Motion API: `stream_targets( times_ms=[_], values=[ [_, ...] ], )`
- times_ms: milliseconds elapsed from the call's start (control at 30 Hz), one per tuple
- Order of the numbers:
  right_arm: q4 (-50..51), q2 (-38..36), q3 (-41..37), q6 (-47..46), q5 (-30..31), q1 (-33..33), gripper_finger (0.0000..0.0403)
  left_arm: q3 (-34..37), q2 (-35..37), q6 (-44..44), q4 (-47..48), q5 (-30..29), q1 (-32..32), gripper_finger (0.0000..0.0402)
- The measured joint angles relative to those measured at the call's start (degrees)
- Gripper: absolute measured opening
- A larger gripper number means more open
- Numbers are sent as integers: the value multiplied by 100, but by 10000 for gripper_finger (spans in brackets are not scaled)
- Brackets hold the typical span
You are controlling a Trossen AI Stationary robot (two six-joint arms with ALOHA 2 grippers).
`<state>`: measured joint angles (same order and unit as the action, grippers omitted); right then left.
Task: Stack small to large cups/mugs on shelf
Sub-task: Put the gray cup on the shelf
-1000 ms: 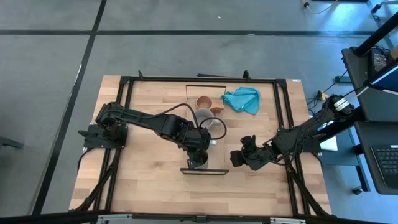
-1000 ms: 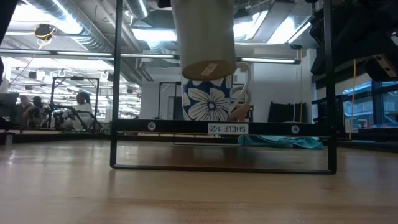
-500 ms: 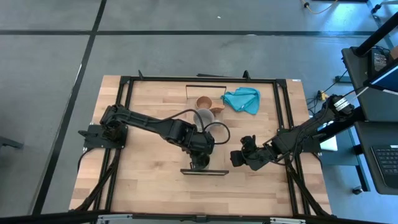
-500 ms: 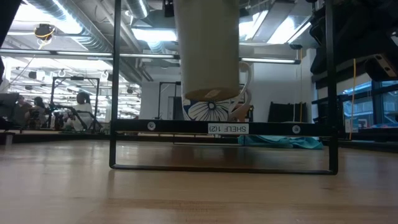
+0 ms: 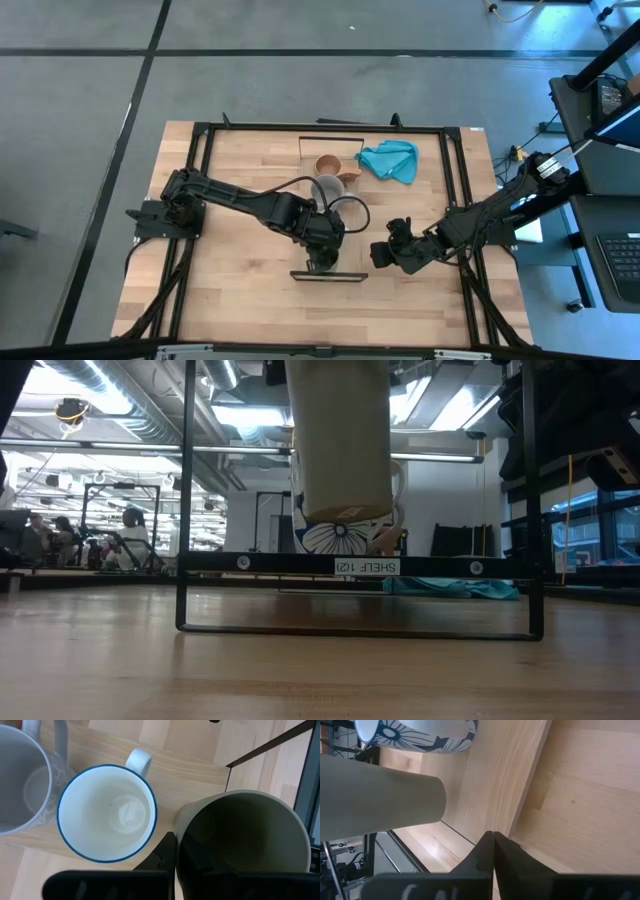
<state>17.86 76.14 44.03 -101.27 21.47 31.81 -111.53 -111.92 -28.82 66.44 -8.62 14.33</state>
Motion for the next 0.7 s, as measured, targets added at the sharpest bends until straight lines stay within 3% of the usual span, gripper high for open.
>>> stream_targets(
  times_ms=[700],
  values=[
    [-51,2,0,4,210,0,7,-13,-122,7,-13,134,-124,0]
  ],
)
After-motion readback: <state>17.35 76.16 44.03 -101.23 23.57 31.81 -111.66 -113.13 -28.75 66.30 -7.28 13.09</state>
